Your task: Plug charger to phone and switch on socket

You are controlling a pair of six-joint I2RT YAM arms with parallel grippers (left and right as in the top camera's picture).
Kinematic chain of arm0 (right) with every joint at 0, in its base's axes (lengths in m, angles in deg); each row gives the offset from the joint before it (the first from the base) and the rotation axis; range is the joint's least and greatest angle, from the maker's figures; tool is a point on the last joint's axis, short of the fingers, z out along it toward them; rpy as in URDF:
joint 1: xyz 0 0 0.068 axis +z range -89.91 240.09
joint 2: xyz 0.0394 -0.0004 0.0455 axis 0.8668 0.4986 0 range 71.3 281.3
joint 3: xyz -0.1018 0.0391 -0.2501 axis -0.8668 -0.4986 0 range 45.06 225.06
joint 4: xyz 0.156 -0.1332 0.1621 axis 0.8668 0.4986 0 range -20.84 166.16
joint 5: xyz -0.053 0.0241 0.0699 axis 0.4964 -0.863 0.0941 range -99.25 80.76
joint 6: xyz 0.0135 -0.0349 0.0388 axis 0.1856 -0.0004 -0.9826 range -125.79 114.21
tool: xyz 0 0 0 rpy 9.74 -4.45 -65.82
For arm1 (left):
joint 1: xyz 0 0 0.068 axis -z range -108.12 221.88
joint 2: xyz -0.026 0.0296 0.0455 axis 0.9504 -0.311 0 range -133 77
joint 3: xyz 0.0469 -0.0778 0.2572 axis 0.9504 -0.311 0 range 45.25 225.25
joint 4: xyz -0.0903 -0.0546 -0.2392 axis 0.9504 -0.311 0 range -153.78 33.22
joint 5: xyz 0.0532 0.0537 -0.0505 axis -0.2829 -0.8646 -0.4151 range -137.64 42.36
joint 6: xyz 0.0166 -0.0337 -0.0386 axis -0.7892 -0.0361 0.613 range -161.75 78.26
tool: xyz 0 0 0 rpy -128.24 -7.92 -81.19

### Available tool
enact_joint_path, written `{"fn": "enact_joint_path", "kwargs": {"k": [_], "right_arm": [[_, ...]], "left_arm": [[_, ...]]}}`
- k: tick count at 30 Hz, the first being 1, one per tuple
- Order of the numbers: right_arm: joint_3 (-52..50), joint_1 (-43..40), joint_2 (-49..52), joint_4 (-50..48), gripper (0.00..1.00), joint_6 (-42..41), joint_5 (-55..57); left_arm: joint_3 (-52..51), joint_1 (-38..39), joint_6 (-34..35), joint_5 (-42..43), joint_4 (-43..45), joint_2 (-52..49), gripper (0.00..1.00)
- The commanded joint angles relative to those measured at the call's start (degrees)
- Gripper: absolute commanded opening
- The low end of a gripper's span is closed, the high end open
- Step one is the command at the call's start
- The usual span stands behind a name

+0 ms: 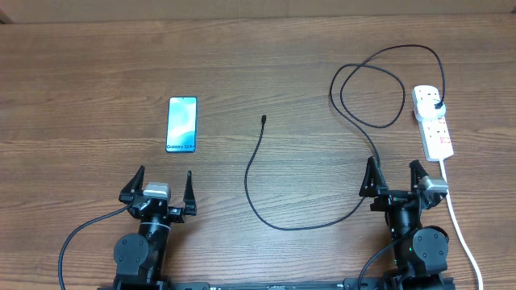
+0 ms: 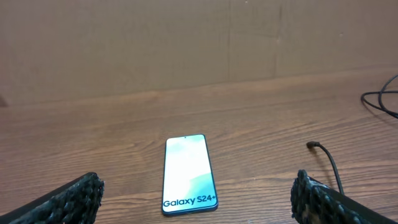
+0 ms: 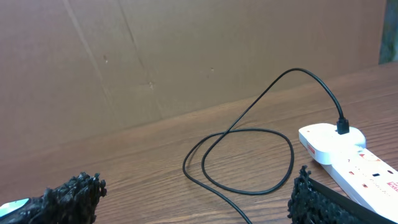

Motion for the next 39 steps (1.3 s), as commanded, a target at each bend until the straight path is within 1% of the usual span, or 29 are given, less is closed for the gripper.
{"fn": "enact_joint_path", "kwargs": {"k": [1,17,23,27,29,35,39], "right_arm": [[-0.6,-0.3,-0.7,-0.4,1.0,0.2,0.5],[-0.6,-0.3,-0.7,-0.4,1.0,0.2,0.5],[-0.6,-0.3,-0.7,-0.4,1.0,0.2,0.5],[-0.6,-0.3,-0.7,-0.3,1.0,0.2,0.5],[-0.6,-0.3,-0.7,-0.3,1.0,0.2,0.5],[-0.6,-0.3,-0.7,-0.4,1.0,0.2,0.5],[-0.6,-0.3,-0.7,-0.3,1.0,0.2,0.5]], "left_arm": [[-0.2,-0.3,-0.7,1.2,0.2,0.5,1.0],[-0.2,-0.3,-0.7,1.0,0.1,0.5,1.0],[-0.2,-0.3,-0.6,3.1,0.3,0.5,1.0],[-0.2,-0.3,1.9,3.3,1.4,0.5,1.0],[0.1,-0.3,1.9,4.6,2.2,0.5,0.99],[4.1,-0.3,1.9,6.5,1.9,0.1,1.0],[9.6,-0.3,2.0,6.5,0.4,-2.4,1.0]]}}
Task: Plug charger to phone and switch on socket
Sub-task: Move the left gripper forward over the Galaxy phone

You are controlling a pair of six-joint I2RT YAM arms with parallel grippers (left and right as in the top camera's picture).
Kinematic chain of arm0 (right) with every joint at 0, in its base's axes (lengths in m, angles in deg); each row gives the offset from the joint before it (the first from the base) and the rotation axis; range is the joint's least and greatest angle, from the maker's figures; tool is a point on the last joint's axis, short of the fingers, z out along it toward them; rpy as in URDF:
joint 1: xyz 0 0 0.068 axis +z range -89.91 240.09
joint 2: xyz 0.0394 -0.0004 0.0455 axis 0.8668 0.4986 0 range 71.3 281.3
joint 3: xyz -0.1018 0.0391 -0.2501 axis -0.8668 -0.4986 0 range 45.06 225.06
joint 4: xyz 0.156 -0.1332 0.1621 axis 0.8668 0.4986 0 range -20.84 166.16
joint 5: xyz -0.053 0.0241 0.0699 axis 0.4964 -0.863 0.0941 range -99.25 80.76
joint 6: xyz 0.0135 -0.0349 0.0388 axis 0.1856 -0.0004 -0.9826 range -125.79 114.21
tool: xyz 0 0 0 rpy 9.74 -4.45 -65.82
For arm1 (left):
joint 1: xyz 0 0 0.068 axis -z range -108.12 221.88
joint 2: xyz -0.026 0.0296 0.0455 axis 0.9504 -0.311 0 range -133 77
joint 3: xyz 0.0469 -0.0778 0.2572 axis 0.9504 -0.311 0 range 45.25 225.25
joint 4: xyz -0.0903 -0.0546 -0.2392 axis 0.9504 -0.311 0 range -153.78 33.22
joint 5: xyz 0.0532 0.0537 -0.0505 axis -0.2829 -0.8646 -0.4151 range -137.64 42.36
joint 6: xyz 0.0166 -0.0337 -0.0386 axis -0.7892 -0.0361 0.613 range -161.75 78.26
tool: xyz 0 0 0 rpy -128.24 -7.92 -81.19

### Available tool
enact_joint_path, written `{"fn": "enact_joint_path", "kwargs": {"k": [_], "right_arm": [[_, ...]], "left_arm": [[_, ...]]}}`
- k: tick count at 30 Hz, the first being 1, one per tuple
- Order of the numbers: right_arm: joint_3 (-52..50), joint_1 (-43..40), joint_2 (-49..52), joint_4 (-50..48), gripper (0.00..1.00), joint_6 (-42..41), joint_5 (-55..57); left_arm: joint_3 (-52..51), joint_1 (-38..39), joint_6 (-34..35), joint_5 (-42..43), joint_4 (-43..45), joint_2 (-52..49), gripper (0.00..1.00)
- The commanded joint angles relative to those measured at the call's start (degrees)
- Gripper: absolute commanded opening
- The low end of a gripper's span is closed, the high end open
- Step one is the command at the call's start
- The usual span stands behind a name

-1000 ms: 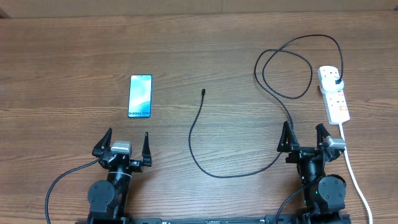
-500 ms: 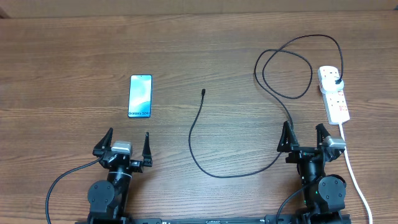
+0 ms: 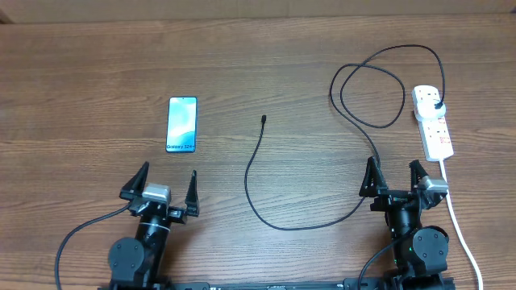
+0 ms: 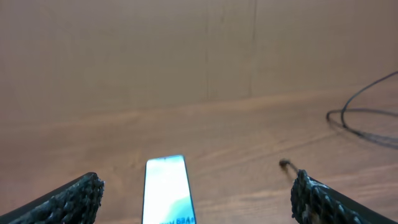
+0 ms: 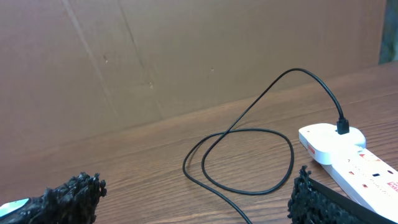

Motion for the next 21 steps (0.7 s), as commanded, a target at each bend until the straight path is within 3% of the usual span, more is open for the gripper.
{"fn": "enact_joint_path", "kwargs": {"k": [1,6,10,14,21], "right_arm": [[-0.6,-0.3,-0.7,-0.3,1.0,0.2,0.5],[-0.6,-0.3,-0.7,-0.3,1.0,0.2,0.5],[-0.6,-0.3,-0.7,-0.3,1.0,0.2,0.5],[-0.6,-0.3,-0.7,-0.3,1.0,0.2,0.5],[-0.6,-0.3,-0.7,-0.3,1.0,0.2,0.5]], "left_arm": [[6.9,-0.3,0.6,1.3,-1.0,-2.6,1.0],[15.7,-0.3,1.0,1.4,-2.2,-9.7,0.99],[23.9,-0.3,5.8,1.8,-2.5,-17.7,1.0],[32.5,-0.3,7.1,6.1,-3.8,-26.3,0.99],[53.5,-0.3,8.6,12.0,-19.7,-44.0,1.0]]}}
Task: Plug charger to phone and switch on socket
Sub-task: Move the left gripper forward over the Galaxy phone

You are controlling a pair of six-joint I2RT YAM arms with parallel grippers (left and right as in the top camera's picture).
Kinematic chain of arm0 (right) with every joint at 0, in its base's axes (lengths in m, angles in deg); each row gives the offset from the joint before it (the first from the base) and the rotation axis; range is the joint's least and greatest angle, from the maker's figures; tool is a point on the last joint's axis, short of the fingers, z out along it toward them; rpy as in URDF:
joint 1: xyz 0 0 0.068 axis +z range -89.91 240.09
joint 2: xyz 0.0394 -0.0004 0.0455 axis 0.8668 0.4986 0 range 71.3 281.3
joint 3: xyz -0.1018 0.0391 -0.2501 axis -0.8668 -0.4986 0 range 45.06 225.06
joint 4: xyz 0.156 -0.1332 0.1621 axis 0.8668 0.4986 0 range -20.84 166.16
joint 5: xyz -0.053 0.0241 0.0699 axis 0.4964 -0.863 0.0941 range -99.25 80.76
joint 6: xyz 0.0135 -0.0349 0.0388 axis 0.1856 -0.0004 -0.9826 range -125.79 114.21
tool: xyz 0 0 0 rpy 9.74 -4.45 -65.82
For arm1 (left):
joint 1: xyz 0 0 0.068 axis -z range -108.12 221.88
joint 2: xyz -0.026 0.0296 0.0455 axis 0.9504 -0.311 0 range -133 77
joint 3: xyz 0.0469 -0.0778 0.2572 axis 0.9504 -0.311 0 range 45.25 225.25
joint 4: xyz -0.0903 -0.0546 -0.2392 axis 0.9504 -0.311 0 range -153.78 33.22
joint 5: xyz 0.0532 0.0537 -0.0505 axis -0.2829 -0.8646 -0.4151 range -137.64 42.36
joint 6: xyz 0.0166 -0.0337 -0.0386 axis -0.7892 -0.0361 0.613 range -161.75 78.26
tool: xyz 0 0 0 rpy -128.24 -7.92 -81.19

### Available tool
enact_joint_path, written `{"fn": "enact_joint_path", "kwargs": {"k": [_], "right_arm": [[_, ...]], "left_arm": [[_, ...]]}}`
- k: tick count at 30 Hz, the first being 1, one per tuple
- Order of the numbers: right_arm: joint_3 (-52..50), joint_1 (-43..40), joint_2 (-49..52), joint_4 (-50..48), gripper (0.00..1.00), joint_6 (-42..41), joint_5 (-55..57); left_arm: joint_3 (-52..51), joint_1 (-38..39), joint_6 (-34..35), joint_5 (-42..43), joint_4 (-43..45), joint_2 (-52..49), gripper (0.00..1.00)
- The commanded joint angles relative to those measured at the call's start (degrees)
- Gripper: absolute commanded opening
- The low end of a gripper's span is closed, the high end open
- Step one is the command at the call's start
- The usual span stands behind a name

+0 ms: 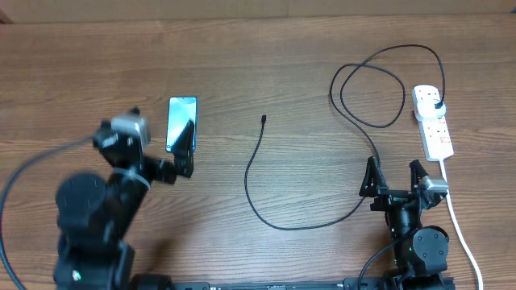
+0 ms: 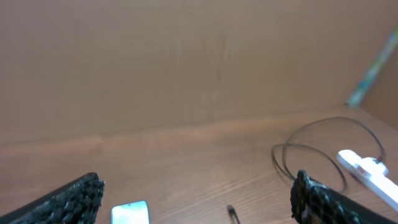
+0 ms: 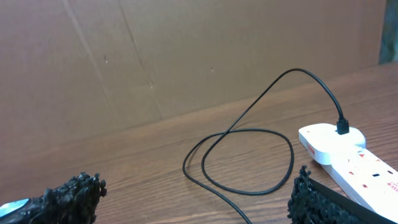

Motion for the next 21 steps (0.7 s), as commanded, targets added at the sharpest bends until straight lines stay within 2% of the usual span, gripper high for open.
{"fn": "enact_joint_path", "kwargs": {"k": [1,7,13,21], "right_arm": [[-0.6,-0.3,-0.7,-0.3,1.0,0.2,0.5],[-0.6,-0.3,-0.7,-0.3,1.0,0.2,0.5],[-0.6,-0.3,-0.7,-0.3,1.0,0.2,0.5],[-0.6,-0.3,-0.7,-0.3,1.0,0.2,0.5]], "left_arm": [[11.0,-0.3,1.8,5.5,-6.6,-8.4,1.0],[21.8,-0.3,1.9,7.7,-17.5,-18.0,1.0],[27.0,-0.3,3.1,8.5,-24.0,-24.7,1.0],[27.8,-0.4,2.6,4.9,-25.2,-33.2,1.0]]}}
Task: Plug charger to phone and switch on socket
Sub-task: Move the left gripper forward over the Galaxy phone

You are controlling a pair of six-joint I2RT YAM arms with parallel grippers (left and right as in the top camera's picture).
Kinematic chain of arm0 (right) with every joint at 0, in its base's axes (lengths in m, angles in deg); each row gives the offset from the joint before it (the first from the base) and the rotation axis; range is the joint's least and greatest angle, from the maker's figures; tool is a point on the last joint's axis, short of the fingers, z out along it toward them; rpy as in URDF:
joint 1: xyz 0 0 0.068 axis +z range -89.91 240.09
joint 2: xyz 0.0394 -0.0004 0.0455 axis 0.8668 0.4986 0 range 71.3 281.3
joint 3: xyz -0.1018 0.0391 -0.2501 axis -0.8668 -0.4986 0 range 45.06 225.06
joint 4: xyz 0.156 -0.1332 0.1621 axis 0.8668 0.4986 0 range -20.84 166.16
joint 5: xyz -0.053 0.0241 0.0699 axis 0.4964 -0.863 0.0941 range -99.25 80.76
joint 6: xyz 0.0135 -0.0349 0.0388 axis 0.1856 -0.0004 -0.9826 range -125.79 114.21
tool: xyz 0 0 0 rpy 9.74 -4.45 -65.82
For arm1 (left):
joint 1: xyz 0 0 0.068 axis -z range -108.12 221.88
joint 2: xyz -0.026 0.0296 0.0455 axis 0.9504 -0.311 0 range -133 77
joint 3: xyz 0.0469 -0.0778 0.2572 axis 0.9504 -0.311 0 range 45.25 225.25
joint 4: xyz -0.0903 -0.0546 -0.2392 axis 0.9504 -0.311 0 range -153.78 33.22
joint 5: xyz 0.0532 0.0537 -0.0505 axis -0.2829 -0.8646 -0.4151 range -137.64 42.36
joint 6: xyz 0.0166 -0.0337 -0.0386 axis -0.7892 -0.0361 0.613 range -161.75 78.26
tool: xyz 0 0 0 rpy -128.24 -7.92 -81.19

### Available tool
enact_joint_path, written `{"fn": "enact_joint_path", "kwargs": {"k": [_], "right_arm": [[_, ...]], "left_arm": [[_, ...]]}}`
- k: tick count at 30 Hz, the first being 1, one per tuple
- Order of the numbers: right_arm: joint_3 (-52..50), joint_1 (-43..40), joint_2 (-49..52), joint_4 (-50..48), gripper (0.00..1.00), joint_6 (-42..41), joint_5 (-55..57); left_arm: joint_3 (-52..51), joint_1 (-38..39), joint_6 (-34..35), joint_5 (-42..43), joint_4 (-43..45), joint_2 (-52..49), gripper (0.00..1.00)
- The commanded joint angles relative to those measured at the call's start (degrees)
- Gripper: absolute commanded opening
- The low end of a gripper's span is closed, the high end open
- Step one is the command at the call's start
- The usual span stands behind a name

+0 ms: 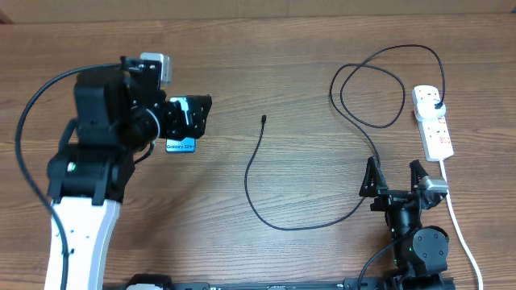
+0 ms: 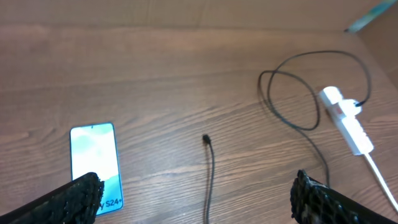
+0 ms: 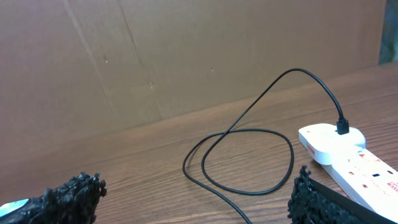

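Note:
The phone (image 1: 182,146) lies face up at the table's left, screen lit, its upper part hidden in the overhead view by my left gripper (image 1: 187,118). That gripper hangs open above it; the left wrist view looks down on the phone (image 2: 93,158) and the cable's free plug (image 2: 206,139). The black charger cable (image 1: 251,178) runs from its free plug (image 1: 264,119) round to the adapter (image 1: 436,105) in the white power strip (image 1: 435,133). My right gripper (image 1: 395,182) rests open at the near edge, short of the cable loops (image 3: 249,155) and the strip (image 3: 354,158).
A brown cardboard wall (image 3: 186,56) stands behind the wooden table (image 1: 266,56). The strip's white lead (image 1: 458,221) runs off the near right edge beside my right arm. The cable's loops (image 1: 371,89) lie at the far right.
My left arm has moved farther from the near edge and to the right, now over the phone, its camera tilted down at the table. The right arm, phone and cable have not moved.
Both grippers rested open at the near edge, the phone ahead of the left one. The left gripper then shifted slightly, later stood raised beside the phone's near left, and now hangs open over the phone. The right arm stayed still throughout.

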Motion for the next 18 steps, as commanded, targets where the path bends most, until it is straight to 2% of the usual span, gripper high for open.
{"fn": "enact_joint_path", "kwargs": {"k": [1,5,12,15,18], "right_arm": [[-0.6,-0.3,-0.7,-0.3,1.0,0.2,0.5],[-0.6,-0.3,-0.7,-0.3,1.0,0.2,0.5],[-0.6,-0.3,-0.7,-0.3,1.0,0.2,0.5],[-0.6,-0.3,-0.7,-0.3,1.0,0.2,0.5],[-0.6,-0.3,-0.7,-0.3,1.0,0.2,0.5]], "left_arm": [[2.6,-0.4,0.3,-1.5,0.7,-5.0,1.0],[9.6,-0.7,-2.1,1.2,-3.8,-12.2,1.0],[34.2,-3.7,-8.3,5.0,-22.6,-28.3,0.99],[45.0,-4.7,-12.7,2.0,-32.3,-34.0,1.0],[50.8,-5.2,-16.7,-3.6,-39.1,-37.0,0.99]]}}
